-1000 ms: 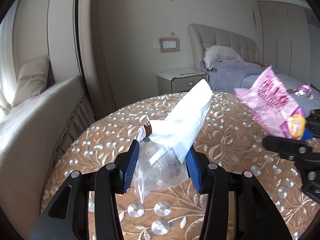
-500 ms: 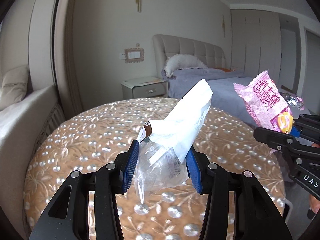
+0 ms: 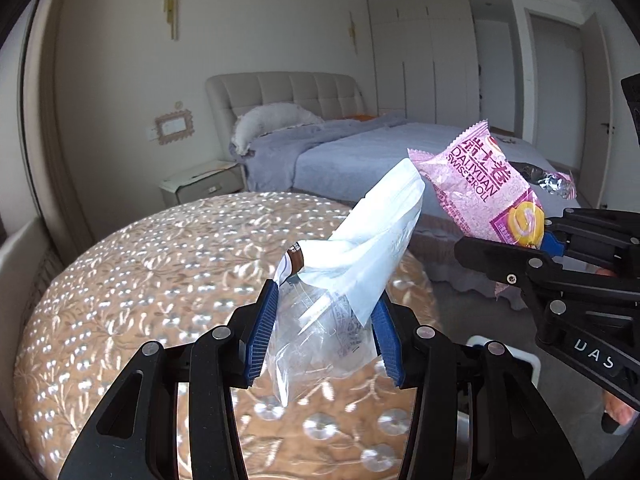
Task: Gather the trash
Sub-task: 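Carry the white paper bag and pink wrapper over the trash bin with both tools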
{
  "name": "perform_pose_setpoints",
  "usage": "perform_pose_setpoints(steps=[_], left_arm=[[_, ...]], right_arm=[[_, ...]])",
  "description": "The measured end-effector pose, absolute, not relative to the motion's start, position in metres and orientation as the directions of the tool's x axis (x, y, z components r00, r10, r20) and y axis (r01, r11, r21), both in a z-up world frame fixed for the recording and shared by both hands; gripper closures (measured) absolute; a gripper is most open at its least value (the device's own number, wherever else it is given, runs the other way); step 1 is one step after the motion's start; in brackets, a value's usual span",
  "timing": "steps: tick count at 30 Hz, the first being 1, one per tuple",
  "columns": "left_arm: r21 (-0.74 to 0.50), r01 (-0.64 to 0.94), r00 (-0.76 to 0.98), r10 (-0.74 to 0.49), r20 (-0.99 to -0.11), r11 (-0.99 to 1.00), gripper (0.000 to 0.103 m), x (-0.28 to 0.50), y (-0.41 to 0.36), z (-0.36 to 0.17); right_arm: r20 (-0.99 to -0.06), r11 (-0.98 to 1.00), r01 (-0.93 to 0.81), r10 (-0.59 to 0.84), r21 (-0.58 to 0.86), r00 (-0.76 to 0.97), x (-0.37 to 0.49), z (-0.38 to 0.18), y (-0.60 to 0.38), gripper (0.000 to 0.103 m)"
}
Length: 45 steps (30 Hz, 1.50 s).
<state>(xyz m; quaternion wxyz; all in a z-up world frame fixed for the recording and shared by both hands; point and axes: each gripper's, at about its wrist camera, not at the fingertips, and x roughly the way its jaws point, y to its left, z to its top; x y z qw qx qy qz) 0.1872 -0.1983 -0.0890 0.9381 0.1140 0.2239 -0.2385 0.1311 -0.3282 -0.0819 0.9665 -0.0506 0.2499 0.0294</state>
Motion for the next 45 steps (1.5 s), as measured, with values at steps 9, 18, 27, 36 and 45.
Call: perform_pose_setpoints(steps=[9, 18, 27, 36, 45], left_arm=[[0.089, 0.599, 0.714, -0.481, -0.508, 0.796, 0.057, 0.172, -0.264, -0.109], [0.103, 0.687, 0.633, -0.524, -0.57, 0.719, 0.057, 0.168, -0.328, -0.136], [0.123, 0.756, 0.544, -0.513, -0.665, 0.643, 0.056, 0.168, -0.389, -0.182], [0.099, 0.821, 0.424, -0.485, -0.764, 0.562, 0.056, 0.178, -0.433, -0.239], [0.092, 0.866, 0.324, -0.413, -0.851, 0.491, 0.056, 0.182, -0.456, -0.301]], right_arm=[[-0.511, 0.999, 0.034, -0.038, -0.016, 0.859, 0.098, -0.102, -0.386, 0.085], [-0.547, 0.989, 0.14, -0.096, 0.039, 0.832, 0.08, -0.125, -0.438, 0.085], [-0.603, 0.972, 0.218, -0.122, 0.089, 0.788, 0.08, -0.16, -0.477, 0.084], [-0.671, 0.95, 0.277, -0.11, 0.147, 0.733, 0.079, -0.198, -0.518, 0.084], [-0.772, 0.929, 0.325, -0.076, 0.174, 0.631, 0.087, -0.259, -0.536, 0.084]])
